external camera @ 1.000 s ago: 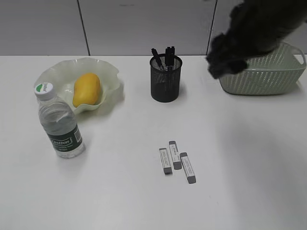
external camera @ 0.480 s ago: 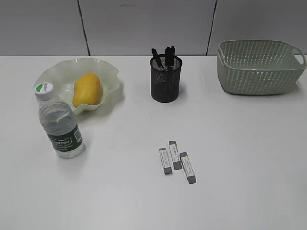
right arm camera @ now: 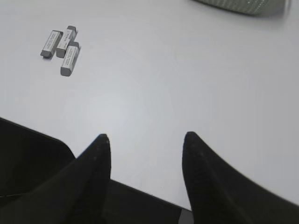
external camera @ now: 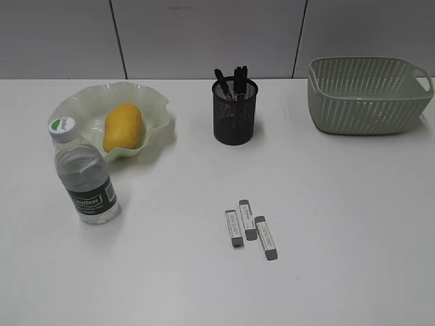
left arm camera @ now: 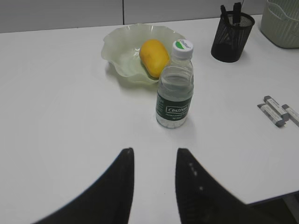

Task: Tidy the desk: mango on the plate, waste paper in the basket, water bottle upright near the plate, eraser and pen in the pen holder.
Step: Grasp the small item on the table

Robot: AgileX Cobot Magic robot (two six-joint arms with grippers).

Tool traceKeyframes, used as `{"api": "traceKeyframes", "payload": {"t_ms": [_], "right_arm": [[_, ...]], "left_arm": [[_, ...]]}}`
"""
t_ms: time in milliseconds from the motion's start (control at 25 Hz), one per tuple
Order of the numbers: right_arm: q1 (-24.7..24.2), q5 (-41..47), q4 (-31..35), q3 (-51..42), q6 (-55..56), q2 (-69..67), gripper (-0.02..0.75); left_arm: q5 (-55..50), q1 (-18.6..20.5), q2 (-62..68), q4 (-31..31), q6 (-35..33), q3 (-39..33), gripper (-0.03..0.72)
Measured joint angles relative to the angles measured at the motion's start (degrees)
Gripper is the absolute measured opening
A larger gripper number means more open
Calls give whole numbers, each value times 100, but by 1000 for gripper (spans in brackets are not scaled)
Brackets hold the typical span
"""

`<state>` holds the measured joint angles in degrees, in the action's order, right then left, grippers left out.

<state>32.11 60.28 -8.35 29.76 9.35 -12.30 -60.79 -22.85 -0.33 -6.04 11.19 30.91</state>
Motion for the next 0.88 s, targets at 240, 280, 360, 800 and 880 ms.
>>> {"api": "traceKeyframes", "payload": {"t_ms": [240,280,360,800,880], "right_arm": [[0,-23,-70,-32,-30,349,392],[0,-25,-72,-38,-30,349,389],[0,-30,-72,-50,-36,349,387],[-672,-35,-67,-50,-47,356,384],[-1065,-41,-67,-50,-47,411,384]], "left_arm": [[0,0,0,0,0,0,228],[0,0,0,0,0,0,228],[0,0,0,0,0,0,228],[-2,0,0,5,0,0,228],[-2,0,0,5,0,0,228]]}}
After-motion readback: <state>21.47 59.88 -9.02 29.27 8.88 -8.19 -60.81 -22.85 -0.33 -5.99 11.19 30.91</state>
